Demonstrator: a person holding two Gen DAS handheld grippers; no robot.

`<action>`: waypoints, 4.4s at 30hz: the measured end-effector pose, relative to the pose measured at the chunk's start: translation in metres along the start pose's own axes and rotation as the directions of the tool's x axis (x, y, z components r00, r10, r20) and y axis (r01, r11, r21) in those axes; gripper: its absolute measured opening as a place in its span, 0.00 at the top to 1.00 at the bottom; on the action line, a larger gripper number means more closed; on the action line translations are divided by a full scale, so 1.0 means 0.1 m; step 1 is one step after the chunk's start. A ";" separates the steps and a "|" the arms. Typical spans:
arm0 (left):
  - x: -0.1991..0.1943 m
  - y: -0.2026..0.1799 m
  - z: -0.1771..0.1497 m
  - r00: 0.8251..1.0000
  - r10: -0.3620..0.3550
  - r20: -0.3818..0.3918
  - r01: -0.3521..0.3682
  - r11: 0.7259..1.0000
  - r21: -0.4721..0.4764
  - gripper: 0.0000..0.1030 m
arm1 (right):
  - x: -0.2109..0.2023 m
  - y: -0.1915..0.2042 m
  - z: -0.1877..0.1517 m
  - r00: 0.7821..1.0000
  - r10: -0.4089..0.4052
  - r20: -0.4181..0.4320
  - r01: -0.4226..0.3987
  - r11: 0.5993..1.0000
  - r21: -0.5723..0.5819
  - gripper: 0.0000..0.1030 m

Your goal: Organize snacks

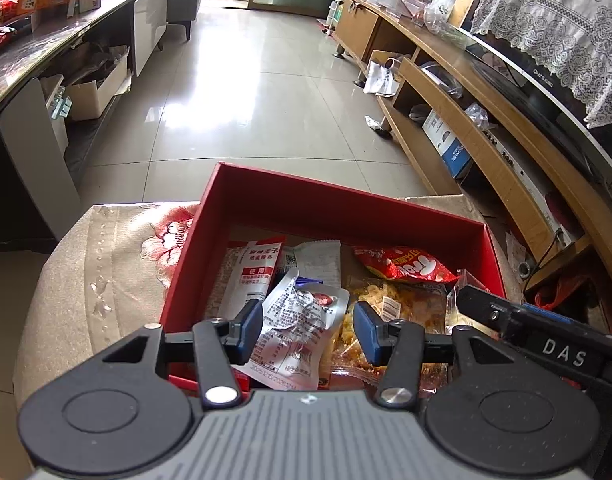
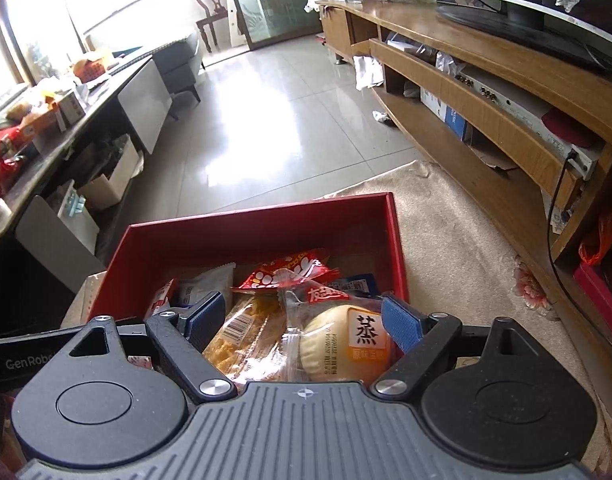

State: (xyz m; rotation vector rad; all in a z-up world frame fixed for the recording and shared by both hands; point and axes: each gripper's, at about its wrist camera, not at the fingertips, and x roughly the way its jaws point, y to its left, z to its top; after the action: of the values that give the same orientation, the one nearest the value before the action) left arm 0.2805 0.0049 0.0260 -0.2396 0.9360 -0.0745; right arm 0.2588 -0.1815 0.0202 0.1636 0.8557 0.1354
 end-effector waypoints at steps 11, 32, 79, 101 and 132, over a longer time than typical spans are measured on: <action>-0.03 -0.13 -0.08 1.000 -0.004 -0.006 0.005 1.000 0.030 0.56 | -0.07 -0.17 -0.07 0.999 -0.043 -0.011 0.043 0.999 0.019 0.13; -0.24 -0.30 -0.40 0.999 0.045 0.015 -0.047 0.993 0.111 0.51 | -0.34 -0.11 -0.32 0.998 -0.070 -0.009 0.069 0.997 -0.027 0.13; -0.70 -0.16 -1.05 0.997 0.067 0.024 -0.069 0.992 0.104 0.36 | -0.77 0.05 -0.91 0.998 -0.054 -0.038 0.053 0.998 -0.020 0.09; -1.02 -0.21 -1.59 0.997 0.072 0.027 -0.075 0.990 0.119 0.27 | -1.13 0.00 -1.38 0.998 -0.046 -0.052 0.045 0.999 -0.004 0.08; -1.36 -0.18 -2.05 0.994 0.096 0.053 -0.103 0.982 0.160 0.26 | -1.40 0.04 -1.82 0.997 -0.036 -0.073 0.035 0.999 -0.011 0.07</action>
State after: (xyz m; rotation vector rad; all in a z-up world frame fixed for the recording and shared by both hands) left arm 0.0356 -0.0245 0.0209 -0.0429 0.8905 -0.0527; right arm 0.0296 -0.1872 0.0077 0.1354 0.9299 0.1126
